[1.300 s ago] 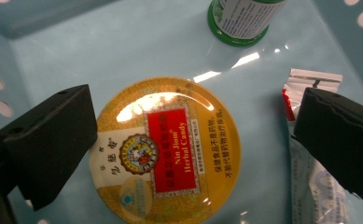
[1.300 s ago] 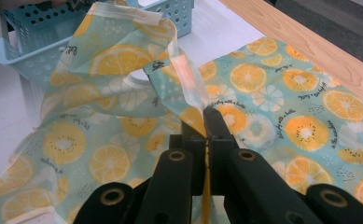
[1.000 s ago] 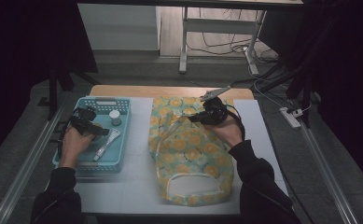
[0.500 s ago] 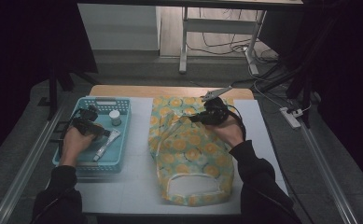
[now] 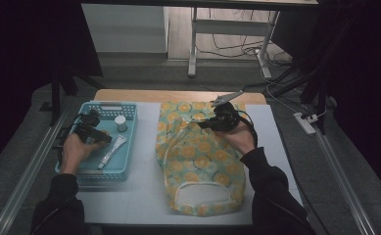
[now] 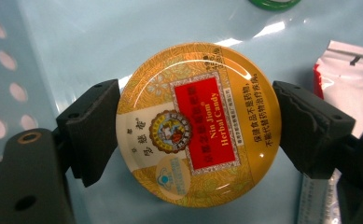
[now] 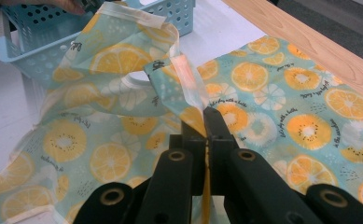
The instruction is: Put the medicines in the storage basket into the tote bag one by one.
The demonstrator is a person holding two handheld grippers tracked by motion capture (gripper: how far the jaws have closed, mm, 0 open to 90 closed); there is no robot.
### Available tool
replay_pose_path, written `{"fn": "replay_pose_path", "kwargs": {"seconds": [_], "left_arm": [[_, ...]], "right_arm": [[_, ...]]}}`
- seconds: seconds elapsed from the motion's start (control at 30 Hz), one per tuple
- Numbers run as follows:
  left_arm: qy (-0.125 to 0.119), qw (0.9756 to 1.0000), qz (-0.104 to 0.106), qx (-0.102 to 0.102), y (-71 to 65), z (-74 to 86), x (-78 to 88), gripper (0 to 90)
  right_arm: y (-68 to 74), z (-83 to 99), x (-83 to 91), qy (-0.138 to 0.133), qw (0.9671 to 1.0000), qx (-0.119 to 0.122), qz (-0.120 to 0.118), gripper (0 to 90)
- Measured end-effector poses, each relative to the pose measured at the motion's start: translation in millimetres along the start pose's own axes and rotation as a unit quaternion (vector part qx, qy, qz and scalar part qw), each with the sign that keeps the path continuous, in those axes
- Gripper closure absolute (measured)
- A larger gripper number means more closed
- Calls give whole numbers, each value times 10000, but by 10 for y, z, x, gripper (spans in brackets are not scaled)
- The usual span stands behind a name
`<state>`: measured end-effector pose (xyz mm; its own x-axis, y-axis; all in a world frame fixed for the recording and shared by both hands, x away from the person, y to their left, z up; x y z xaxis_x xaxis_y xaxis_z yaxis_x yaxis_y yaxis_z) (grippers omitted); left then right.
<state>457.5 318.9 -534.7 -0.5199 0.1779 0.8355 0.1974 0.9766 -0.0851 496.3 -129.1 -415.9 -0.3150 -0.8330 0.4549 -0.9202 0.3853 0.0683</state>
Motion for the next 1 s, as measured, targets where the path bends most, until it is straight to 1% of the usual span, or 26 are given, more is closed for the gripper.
{"fn": "replay_pose_path", "kwargs": {"seconds": [0.1, 0.17, 0.23, 0.37, 0.43, 0.57, 0.6, 0.67, 0.83, 1.0], "left_arm": [[-50, 9999, 99, 87, 11, -2, 20, 204], [-140, 9996, 200, 117, 16, -6, 57, 204], [-208, 9993, 292, 44, 7, -11, 103, 204], [-382, 9988, 307, -64, -32, -36, 217, 204], [-490, 9982, 335, -106, -54, -47, 280, 204], [-632, 9967, 465, -195, -114, -59, 400, 204], [-693, 9962, 494, -208, -137, -60, 425, 204], [-741, 9953, 552, -296, -180, -64, 478, 204], [-903, 9920, 729, -491, -314, -67, 586, 204], [-1024, 9881, 940, -665, -456, -56, 679, 204]], "right_arm": [[-1, -9, 4, -6, 10000, 10, 5, 896], [-3, -14, 8, -17, 10000, 4, 15, 896], [-5, -18, 8, -14, 10000, -5, 17, 896], [0, -19, -3, -27, 10000, -4, 18, 896], [4, -18, -10, -23, 10000, -10, 13, 896], [7, -19, -19, -17, 10000, -3, 19, 897], [7, -19, -20, -14, 10000, -1, 21, 897], [9, -21, -22, -5, 10000, -5, 26, 897], [11, -21, -29, 3, 10000, -20, 26, 897], [8, -19, -35, 4, 10000, -8, 25, 897]]}}
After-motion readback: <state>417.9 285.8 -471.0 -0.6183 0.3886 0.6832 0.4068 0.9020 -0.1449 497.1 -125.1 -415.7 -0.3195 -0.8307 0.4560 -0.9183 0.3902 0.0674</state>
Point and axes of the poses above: each handheld gripper's, and its own axes: x roughly backward along the jaws, z roughly out of its underside, y roughly to its left, the point moved 2 cm from there along -x, roughly forward along the jaws, and after that the axes turned 14 degrees about -y, right-handed, at the moved point
